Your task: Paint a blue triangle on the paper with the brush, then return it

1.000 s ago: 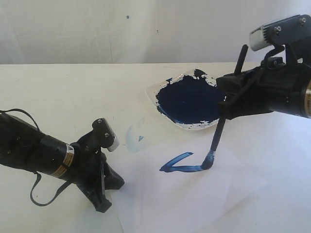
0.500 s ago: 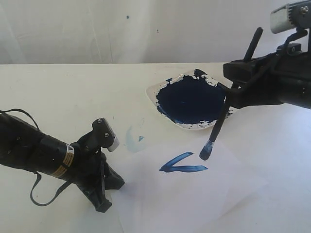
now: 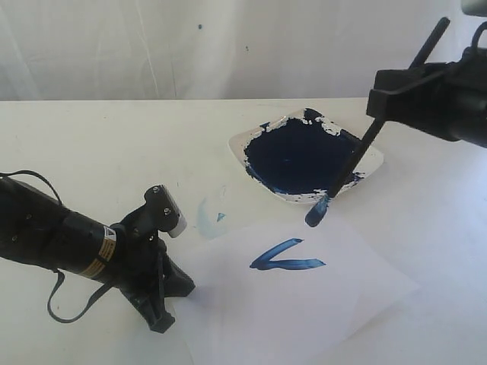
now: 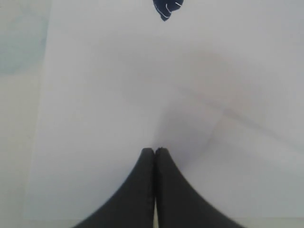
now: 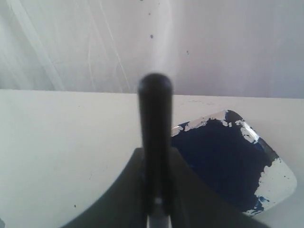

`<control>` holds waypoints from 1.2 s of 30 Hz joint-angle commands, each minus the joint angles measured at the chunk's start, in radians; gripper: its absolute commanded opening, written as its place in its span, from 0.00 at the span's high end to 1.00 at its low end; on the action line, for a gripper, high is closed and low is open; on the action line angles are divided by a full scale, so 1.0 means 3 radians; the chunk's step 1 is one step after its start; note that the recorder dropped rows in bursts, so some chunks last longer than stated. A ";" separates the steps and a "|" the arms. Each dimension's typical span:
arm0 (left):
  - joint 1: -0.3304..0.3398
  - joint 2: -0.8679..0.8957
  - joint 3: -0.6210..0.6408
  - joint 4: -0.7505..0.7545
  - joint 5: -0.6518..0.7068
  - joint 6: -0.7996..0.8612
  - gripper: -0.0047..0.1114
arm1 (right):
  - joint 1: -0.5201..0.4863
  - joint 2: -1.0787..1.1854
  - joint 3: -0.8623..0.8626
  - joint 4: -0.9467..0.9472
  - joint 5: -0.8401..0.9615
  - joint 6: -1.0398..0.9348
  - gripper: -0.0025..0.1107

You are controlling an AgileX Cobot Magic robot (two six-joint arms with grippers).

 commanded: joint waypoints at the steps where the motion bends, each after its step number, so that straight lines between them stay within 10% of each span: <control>1: -0.0022 0.0015 -0.0008 0.0034 0.0038 -0.0018 0.96 | 0.0004 0.0106 -0.0029 0.0838 0.0010 -0.0669 0.98; 36: -0.0022 0.0015 -0.0008 0.0034 0.0038 -0.0018 0.96 | 0.0004 0.0399 -0.0029 0.1519 0.0748 -0.1242 0.98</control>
